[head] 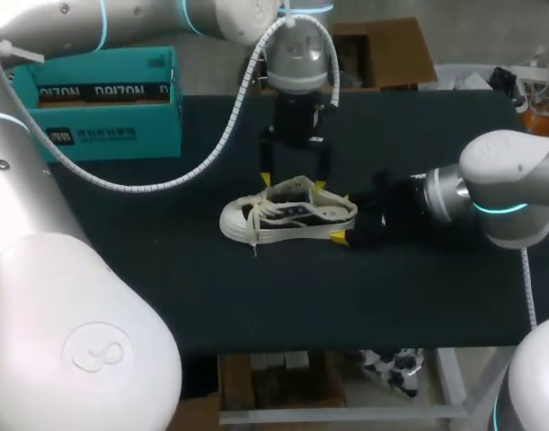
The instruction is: Open the shoe tongue, take the insole out of the shoe, put the insole back into the shoe, and pack the shoe into the shoebox
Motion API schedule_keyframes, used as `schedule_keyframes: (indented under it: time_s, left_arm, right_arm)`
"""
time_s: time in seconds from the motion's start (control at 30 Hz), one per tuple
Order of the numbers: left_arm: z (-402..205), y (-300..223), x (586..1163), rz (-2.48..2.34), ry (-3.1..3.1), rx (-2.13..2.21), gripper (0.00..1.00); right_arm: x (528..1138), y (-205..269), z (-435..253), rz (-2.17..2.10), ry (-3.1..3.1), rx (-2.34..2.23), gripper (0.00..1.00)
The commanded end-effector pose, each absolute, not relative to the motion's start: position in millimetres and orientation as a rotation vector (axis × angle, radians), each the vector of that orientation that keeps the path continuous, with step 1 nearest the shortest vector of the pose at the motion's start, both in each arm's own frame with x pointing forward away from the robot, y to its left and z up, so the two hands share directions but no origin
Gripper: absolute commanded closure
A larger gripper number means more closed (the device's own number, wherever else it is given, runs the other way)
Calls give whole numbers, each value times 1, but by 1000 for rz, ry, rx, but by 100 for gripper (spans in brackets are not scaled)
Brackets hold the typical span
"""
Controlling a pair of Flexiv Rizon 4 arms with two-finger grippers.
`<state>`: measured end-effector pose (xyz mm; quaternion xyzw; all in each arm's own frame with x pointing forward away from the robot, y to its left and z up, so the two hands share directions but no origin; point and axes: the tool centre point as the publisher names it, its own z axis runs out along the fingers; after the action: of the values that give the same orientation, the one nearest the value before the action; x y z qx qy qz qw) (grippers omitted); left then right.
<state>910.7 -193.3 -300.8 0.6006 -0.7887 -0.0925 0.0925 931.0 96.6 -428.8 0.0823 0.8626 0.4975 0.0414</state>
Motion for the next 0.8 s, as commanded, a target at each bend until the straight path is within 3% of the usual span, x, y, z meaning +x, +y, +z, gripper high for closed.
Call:
schedule_keyframes:
  time_s: [0.03,0.07,0.1,0.17,0.27,0.37,0.43,0.5,0.53,0.57,0.7,0.73,0.8]
  left_arm:
    - [-312,-211,925,-457,-2336,1789,7]
    - [-314,-212,926,-467,-2331,1795,21]
    - [-315,-213,926,-475,-2326,1798,28]
    - [-316,-215,926,-493,-2320,1810,34]
    - [-318,-216,925,-514,-2313,1824,34]
    - [-323,-218,923,-564,-2309,1838,21]
    - [-327,-219,921,-593,-2307,1837,23]
    - [-330,-219,919,-614,-2300,1832,38]
    - [-331,-219,918,-622,-2299,1823,53]
    - [-331,-219,918,-626,-2295,1836,61]
    - [-334,-215,918,-655,-2288,1856,80]
    - [-334,-214,917,-656,-2285,1858,96]
    - [-333,-211,917,-649,-2277,1868,100]
  right_arm:
    - [929,99,-434,1526,2641,250,100]
    - [929,99,-434,1526,2641,250,100]
    - [929,99,-434,1526,2641,250,100]
    - [929,99,-434,1526,2641,250,100]
    - [929,99,-434,1526,2641,250,100]
    - [929,99,-434,1526,2641,250,100]
    - [929,99,-434,1526,2641,250,100]
    - [929,99,-434,1526,2641,250,100]
    - [929,99,-434,1526,2641,250,100]
    - [929,99,-434,1526,2641,250,100]
    - [929,99,-434,1526,2641,250,100]
    - [929,99,-434,1526,2641,250,100]
    - [929,99,-434,1526,2641,250,100]
